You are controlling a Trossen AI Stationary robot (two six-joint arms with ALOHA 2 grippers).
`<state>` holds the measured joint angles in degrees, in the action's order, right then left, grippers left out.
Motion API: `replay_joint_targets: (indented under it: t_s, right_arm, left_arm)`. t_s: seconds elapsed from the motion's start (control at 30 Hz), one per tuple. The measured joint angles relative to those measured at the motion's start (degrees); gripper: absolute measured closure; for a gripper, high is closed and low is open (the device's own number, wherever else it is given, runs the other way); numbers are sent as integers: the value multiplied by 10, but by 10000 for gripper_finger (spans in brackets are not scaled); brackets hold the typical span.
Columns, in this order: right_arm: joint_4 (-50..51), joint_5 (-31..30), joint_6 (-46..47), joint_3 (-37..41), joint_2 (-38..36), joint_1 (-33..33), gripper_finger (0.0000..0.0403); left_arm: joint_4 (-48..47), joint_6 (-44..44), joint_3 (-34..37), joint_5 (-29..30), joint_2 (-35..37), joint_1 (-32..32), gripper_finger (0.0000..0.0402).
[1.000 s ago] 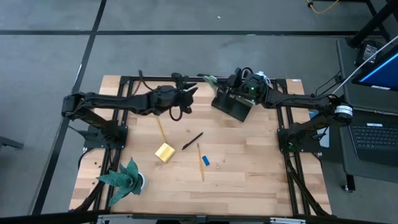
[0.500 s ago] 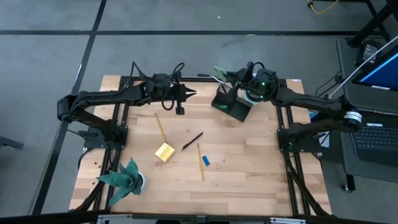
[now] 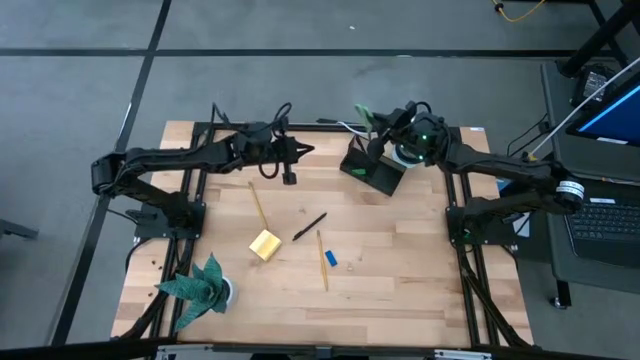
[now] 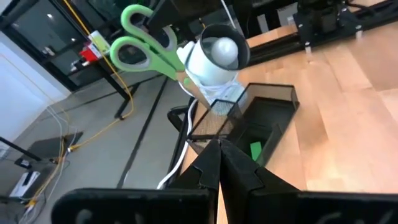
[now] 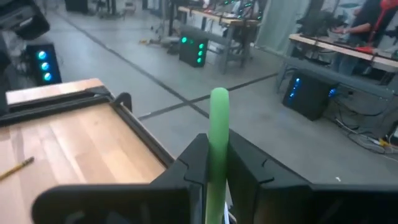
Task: Pick and place office supplies into organizer
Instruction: Put the green scissor into the metal mesh desk organizer
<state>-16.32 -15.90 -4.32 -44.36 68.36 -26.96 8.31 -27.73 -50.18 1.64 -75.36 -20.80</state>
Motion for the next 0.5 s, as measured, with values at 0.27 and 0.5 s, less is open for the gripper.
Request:
replay_joint_targets:
  t_s: [0.27,0.5]
  right_arm:
    - [-146,-1,25,101,0,0,363]
    - [-250,-32,26,180,0,0,363]
  left_arm:
    - [48,-14,30,3,0,-4,399]
    - [52,-14,30,3,0,-7,399]
